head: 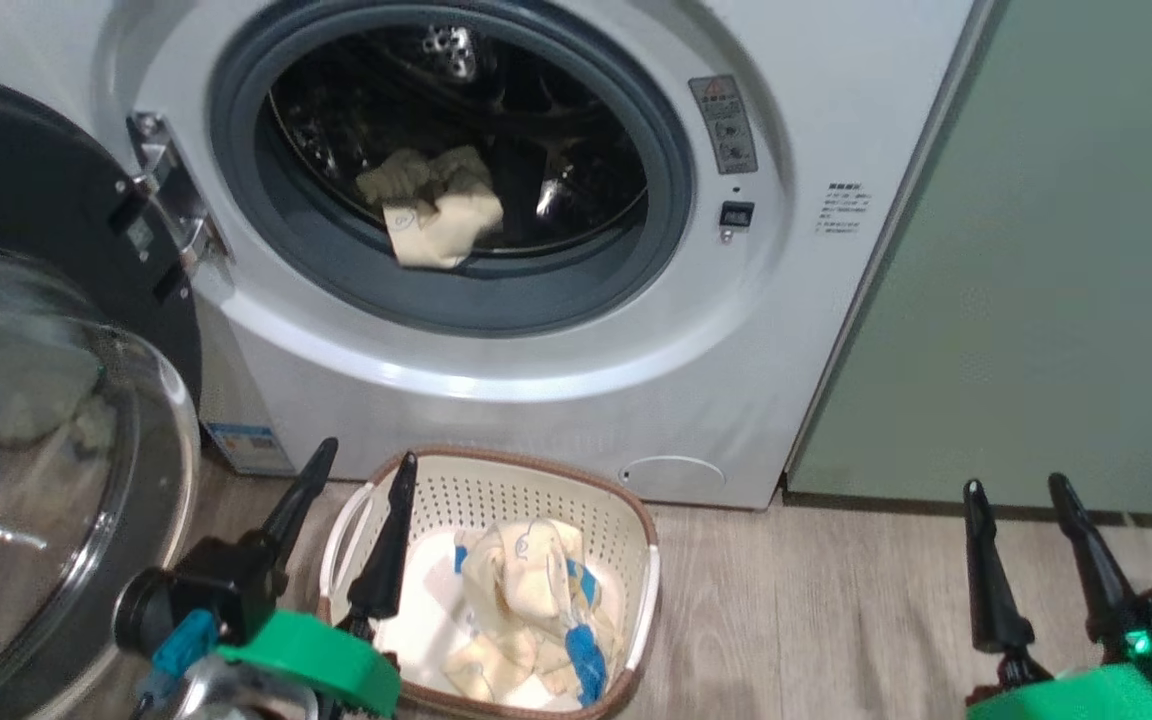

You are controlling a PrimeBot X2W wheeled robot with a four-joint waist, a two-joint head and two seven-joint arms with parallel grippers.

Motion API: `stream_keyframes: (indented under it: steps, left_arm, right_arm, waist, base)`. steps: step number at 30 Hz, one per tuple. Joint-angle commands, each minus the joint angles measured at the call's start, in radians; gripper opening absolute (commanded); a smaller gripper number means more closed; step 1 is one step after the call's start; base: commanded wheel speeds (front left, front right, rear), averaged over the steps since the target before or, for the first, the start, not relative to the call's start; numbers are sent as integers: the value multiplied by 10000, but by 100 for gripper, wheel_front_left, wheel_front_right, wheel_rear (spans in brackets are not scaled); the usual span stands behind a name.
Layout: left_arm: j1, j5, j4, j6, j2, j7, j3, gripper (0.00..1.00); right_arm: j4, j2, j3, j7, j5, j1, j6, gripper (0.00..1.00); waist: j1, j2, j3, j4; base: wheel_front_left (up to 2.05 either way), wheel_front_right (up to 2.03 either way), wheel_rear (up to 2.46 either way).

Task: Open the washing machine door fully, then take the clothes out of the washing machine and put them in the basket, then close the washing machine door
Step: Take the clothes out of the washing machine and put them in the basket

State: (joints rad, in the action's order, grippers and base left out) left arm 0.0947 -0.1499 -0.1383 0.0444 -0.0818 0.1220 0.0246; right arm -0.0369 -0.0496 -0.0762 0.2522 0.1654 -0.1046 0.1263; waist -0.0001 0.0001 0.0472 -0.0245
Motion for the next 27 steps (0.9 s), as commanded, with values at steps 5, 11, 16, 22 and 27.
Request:
stream_keyframes:
  steps: [5,11,16,22,27]
  left_arm:
    - [36,-26,-663,151,-161,-202,-428,100]
    - [211,-62,-839,197,-199,-277,-422,100]
    - [297,-113,-859,225,-248,-286,-454,100]
    - [277,-131,-869,240,-277,-255,-404,100]
    - [260,-132,-843,292,-275,-231,-361,100]
  right_arm:
    - [-272,-63,-260,95,-29,-84,44,100]
    - [-269,-47,-304,95,-19,-226,44,100]
    - [-265,-36,-322,95,-8,-273,44,100]
    - [-277,-26,-334,95,-4,-275,44,100]
    - [-251,-22,-365,95,-6,-265,44,100]
  waist:
    - [1,-1,-350,-61]
    - [1,-1,-481,-59]
    - [1,-1,-549,-53]
    - [1,-1,-514,-16]
    - [1,-1,-481,-20]
  base:
    - [0,0,0]
    - [0,0,0]
    - [0,0,0]
    - [0,0,0]
    - [0,0,0]
